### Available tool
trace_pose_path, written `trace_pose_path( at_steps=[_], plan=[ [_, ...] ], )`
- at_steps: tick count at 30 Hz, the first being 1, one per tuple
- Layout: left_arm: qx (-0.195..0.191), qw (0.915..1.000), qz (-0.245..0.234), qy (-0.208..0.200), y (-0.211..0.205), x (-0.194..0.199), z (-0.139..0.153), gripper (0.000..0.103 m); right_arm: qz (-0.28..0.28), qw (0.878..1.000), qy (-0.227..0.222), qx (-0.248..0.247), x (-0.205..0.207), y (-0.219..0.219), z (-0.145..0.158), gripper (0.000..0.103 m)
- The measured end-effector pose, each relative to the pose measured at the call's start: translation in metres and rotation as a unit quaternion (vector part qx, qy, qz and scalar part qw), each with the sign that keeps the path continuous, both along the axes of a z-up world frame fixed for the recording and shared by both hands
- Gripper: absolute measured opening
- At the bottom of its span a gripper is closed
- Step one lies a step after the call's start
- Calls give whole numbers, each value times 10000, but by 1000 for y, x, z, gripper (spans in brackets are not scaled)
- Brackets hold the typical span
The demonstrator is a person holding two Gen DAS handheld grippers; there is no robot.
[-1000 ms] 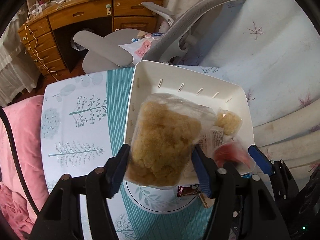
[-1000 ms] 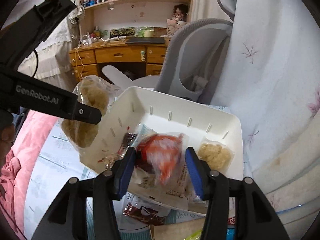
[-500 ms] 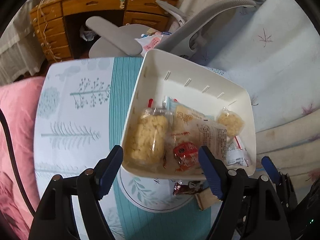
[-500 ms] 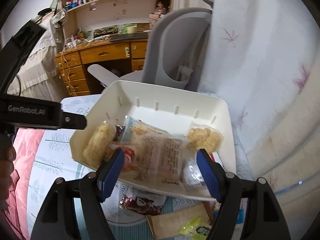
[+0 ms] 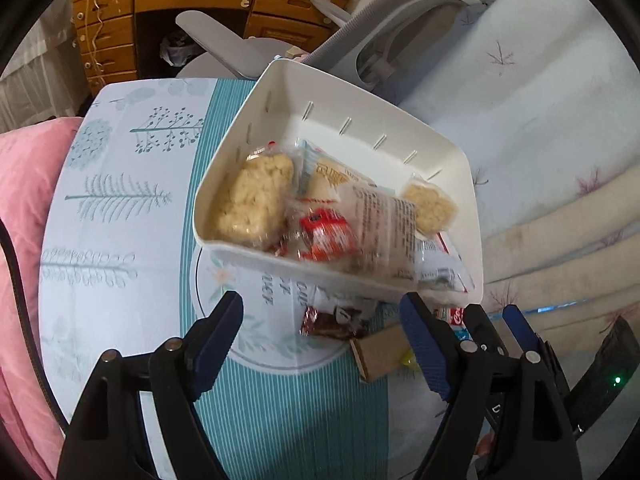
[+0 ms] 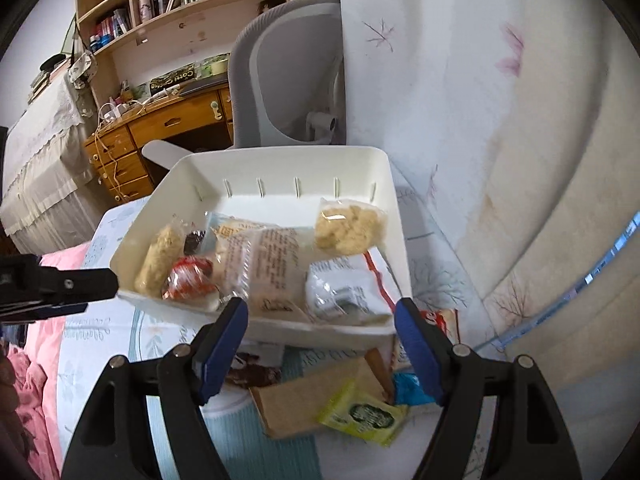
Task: Organize snacks
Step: 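Carry the crisp bag and red-wrapped snack into the white tray and release, then withdraw both tools from the tray toward the green and blue packets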
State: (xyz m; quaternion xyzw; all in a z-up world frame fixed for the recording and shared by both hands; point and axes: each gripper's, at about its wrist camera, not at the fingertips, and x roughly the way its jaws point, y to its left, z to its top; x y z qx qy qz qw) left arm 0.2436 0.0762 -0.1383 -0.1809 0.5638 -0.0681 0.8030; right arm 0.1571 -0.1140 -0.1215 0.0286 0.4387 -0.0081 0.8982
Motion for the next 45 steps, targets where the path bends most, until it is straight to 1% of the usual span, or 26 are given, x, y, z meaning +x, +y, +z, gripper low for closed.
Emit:
trace_pose_path(
  at_steps=[2,4,10,15,18,22,27,33,37,40,45],
  plan=[
    [33,10000,41,74,-7,-10,0,80,63,10000,24,35,-6,-8,-2,76],
    [23,9996,96,270,-15,-22,-3,80,107,9999,81,68,-13,-17,-4,76],
    [69,9967,380,708,-36,-54,-16,80,293,9981,375,390,-25,-45,-7,77],
    [84,9941,661,855,-52,-68,-19,81,334,9943,658,774,-29,-67,-13,77],
    [108,9920,866,907,-61,-74,-21,87,341,9901,904,1018,-33,-81,-21,77],
    [54,9891,1083,999,-73,-78,-26,87,372,9860,1158,1142,-31,-97,-33,77],
    [9,9860,1206,1149,-94,-80,-38,87,475,9839,1375,1035,-29,-114,-47,77],
    [-284,9814,1342,1346,-116,-79,-53,87,821,9825,1494,748,-25,-126,-66,77],
    [-331,9777,1414,1519,-129,-76,-61,87,1105,9808,1509,557,-23,-127,-77,77],
    [-416,9740,1493,1650,-137,-73,-69,87,1347,9790,1465,432,-22,-127,-84,77],
    [-597,9652,1673,1919,-146,-65,-85,87,1640,9744,1492,367,-17,-126,-94,77]
  ],
)
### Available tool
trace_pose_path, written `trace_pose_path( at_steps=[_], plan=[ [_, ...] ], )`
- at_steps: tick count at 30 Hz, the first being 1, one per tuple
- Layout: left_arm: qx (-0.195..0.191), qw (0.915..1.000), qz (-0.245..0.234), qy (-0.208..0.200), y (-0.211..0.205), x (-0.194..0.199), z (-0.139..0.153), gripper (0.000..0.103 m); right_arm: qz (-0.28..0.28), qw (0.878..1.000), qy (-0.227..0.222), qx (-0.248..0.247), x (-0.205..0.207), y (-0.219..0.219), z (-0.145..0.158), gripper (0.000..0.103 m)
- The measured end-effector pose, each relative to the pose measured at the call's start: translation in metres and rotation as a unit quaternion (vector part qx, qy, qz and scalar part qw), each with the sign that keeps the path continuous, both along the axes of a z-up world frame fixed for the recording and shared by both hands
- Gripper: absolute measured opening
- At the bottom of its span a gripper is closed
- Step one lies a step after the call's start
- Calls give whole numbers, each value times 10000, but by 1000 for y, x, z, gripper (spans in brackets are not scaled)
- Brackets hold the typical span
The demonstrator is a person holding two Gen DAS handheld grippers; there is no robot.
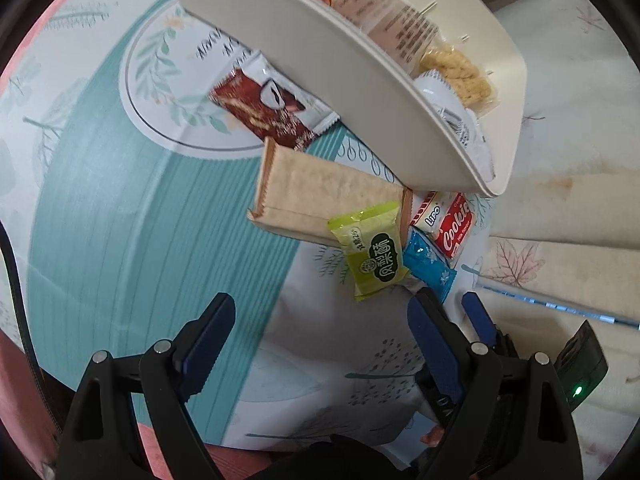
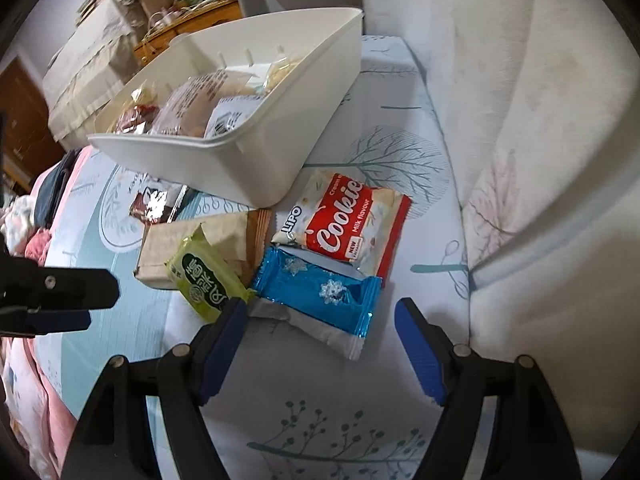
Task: Organize snacks
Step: 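Withdraw both tools from the tray toward the green and blue packets, then grasp the green packet with the left tool while the right tool grasps the blue packet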
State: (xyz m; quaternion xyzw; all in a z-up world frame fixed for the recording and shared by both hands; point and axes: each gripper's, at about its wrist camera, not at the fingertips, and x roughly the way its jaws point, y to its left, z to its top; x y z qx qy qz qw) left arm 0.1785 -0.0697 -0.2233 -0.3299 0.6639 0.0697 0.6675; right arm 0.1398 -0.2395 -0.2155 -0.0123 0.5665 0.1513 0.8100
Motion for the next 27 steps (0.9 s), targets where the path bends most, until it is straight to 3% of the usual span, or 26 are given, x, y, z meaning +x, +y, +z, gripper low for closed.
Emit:
trace_pose_path(
  at_steps=[11,17,23,27],
  plan=[
    [-153,9988,88,465,-30,27,-33,83,827,9964,-86,-182,3,10,-18,77],
    [-150,9983,-36,564,-46,39,-46,70,877,9960,-127,-76,7,6,-25,77],
    [-190,9983,-45,553,-58,47,-54,48,908,9953,-323,-13,5,6,-26,77],
    [-168,9987,-30,484,-66,51,-58,47,928,9948,-430,-21,3,6,-26,74]
  ],
)
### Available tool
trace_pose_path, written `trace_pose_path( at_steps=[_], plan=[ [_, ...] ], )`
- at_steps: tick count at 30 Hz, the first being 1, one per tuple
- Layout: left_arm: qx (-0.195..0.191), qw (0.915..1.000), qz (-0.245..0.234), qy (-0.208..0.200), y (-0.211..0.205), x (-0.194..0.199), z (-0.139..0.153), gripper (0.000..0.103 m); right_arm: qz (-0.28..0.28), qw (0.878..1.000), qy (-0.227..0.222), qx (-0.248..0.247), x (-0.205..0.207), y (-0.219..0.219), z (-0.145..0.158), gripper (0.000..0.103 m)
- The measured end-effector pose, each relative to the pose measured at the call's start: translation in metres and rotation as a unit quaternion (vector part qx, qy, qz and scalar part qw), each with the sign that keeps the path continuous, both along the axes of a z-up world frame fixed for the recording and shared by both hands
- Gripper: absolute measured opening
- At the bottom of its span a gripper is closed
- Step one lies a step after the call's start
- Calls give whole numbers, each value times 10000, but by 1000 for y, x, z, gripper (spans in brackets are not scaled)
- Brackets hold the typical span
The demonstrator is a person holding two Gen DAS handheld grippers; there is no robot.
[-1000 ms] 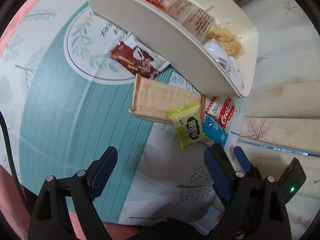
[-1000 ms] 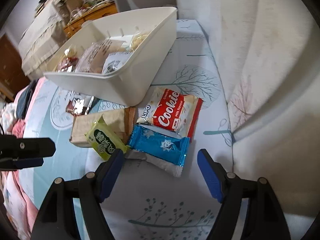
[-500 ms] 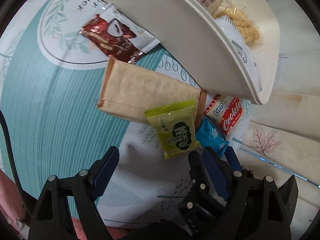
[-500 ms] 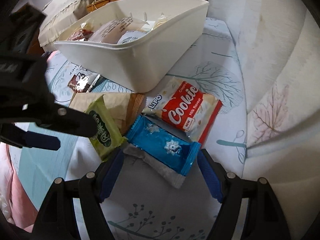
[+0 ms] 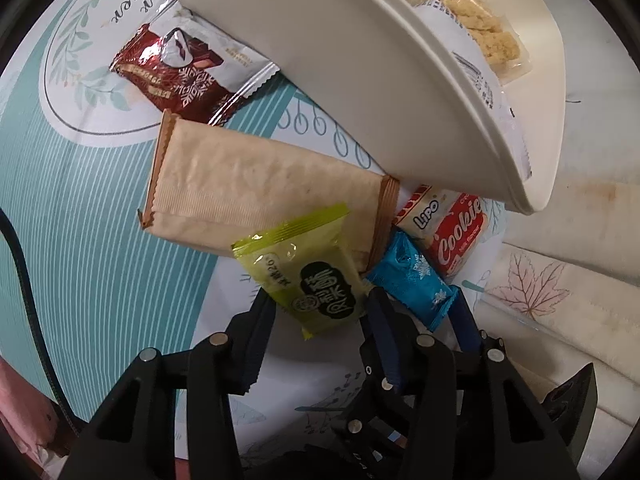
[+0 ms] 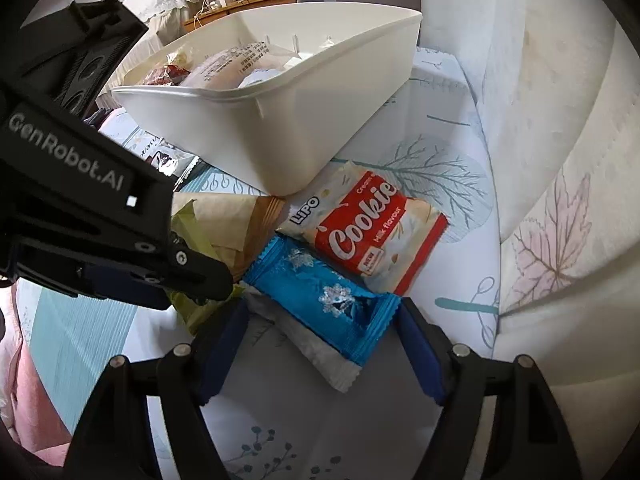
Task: Organize snacks
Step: 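Grasp the green packet with the left tool while the right tool grasps the blue packet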
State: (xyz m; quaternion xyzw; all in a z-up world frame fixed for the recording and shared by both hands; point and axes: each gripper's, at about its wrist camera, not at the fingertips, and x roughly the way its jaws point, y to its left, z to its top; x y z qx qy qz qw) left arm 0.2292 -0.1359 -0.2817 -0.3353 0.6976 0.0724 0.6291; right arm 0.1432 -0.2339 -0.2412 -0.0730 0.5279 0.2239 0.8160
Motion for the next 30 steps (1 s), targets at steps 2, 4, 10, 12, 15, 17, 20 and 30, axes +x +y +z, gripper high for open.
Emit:
trace_pose_path(
  at_steps=[2,4,10,12,15,17,20,30],
  plan=[
    [-12,10000,40,-20,-1,1,-2,45,5,10000,-86,-42,-2,0,1,61],
    [-44,9999,97,-46,4,0,0,42,5,9999,-112,-62,-2,-2,2,58],
    [-82,9998,192,-10,23,-15,3,41,-23,9999,-79,-89,-4,-4,4,50],
    [-99,9996,258,37,28,-24,2,40,-33,9999,-65,-109,-5,-3,5,48],
    [-68,9994,342,67,35,-32,6,40,21,9999,-24,-124,-8,0,6,44],
    [-40,9992,391,66,41,-40,11,40,60,9999,-20,-147,-11,2,8,43],
    [-2,9990,439,75,50,-50,18,40,101,9998,40,-168,-17,7,11,43],
    [234,9978,481,384,87,-82,40,40,337,9994,78,35,-33,26,40,43]
  ],
)
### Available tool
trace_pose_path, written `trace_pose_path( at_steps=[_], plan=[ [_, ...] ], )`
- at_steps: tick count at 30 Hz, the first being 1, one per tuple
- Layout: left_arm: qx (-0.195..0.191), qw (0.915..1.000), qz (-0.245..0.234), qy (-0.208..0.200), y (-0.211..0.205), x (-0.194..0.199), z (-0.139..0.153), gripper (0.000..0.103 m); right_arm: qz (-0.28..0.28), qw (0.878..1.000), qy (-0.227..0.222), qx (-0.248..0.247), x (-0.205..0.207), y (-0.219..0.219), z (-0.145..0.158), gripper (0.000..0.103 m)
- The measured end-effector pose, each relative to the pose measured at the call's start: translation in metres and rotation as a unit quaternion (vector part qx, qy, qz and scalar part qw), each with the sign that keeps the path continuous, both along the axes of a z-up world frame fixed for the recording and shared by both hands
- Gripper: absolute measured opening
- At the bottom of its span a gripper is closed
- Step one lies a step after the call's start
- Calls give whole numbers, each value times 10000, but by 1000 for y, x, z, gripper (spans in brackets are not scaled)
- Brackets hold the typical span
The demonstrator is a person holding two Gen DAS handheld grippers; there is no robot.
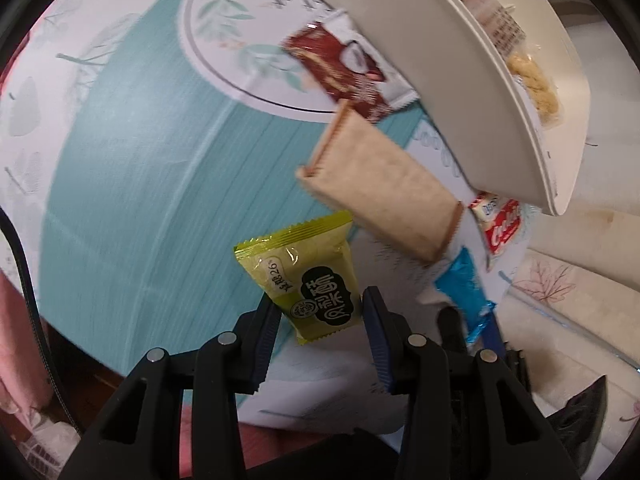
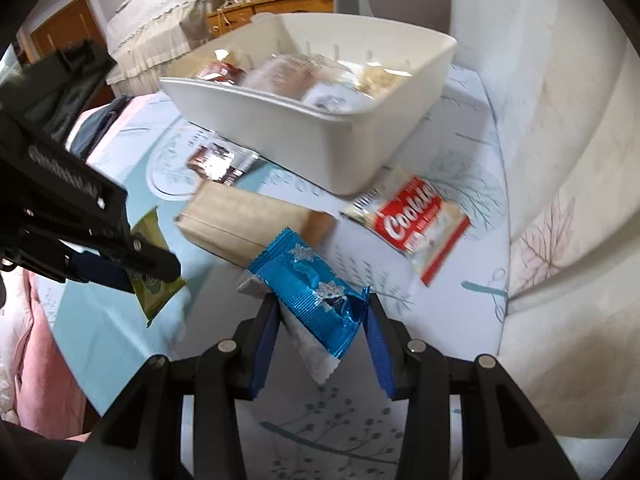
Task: Organize snacks
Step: 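Grasp the green packet with the left tool while the right tool grasps the blue packet, then carry the green and blue packets into the white tray and release both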
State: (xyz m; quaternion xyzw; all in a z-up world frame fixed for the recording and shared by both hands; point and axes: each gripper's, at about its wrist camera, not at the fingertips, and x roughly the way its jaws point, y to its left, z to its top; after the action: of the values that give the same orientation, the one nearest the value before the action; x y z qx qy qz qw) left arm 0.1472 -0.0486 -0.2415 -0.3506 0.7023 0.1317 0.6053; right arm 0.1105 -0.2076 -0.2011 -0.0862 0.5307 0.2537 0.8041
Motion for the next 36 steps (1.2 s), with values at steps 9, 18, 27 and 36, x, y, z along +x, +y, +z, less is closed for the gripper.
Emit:
trace_pose_path(
  at_steps=[9,18,27,36],
  plan=[
    [203,9997,-158,24,37,-4,36,41,211,9991,-60,375,5,35,22,43],
    [484,9964,-659,-243,65,29,87,41,81,9961,-378,798,20,78,58,43],
    [685,9873,-1254,-694,75,89,118,41,-536,9908,-769,974,43,87,86,43],
    [651,9719,-1965,-1116,81,146,125,41,-1456,9811,-942,859,77,83,84,43]
  ],
)
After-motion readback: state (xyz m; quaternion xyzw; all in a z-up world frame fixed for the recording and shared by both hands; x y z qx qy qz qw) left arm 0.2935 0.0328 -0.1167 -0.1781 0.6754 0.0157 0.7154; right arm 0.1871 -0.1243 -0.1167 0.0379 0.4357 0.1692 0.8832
